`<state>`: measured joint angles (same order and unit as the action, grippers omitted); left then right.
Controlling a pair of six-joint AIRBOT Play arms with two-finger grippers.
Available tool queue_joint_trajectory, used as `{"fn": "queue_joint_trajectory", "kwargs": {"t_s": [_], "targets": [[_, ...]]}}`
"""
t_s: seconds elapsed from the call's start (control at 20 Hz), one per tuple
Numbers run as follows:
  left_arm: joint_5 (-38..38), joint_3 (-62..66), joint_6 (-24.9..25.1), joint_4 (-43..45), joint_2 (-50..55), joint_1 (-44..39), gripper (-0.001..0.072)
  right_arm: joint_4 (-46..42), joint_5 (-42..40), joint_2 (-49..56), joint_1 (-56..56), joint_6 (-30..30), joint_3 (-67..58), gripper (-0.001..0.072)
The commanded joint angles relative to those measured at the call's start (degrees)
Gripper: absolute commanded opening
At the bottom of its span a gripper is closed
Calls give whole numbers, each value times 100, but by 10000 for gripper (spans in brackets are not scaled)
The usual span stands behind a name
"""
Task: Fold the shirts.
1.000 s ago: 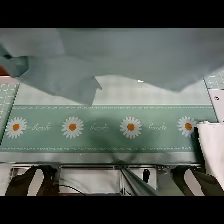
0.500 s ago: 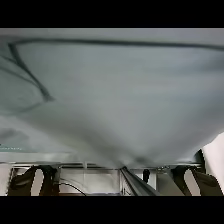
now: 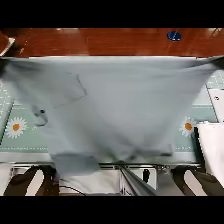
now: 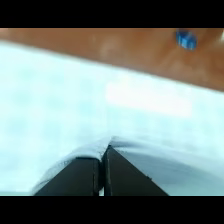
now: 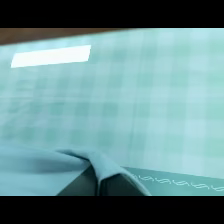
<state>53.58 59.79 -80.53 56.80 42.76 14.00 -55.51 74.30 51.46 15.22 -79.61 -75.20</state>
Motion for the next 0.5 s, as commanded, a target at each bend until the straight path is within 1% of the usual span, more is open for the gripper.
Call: {"fn": "queue_joint_trajectory", "kwargs": {"t_s": [0.0,0.05,0.15,0.25,0.35,0.45], "targets": [[-1292,-227,33,-136,1473,-693,19,-149,-1211,1384,-522,229,278,17],[-1593,-85,31,-138,1930,-844,19,-146,-1513,1843,-564,160,168,17],[-1786,459,-44,-136,2907,-975,19,-144,-1641,2889,-557,-33,-354,17],[-1779,1001,-455,-136,3670,-973,19,-127,-1482,3757,-560,-105,-1012,17],[-1731,1419,-629,-138,4242,-975,19,20,-1381,4489,-564,-348,-1687,18],[-1596,1624,-743,-166,4583,-975,20,122,-1364,4953,-562,-490,-2157,18]]}}
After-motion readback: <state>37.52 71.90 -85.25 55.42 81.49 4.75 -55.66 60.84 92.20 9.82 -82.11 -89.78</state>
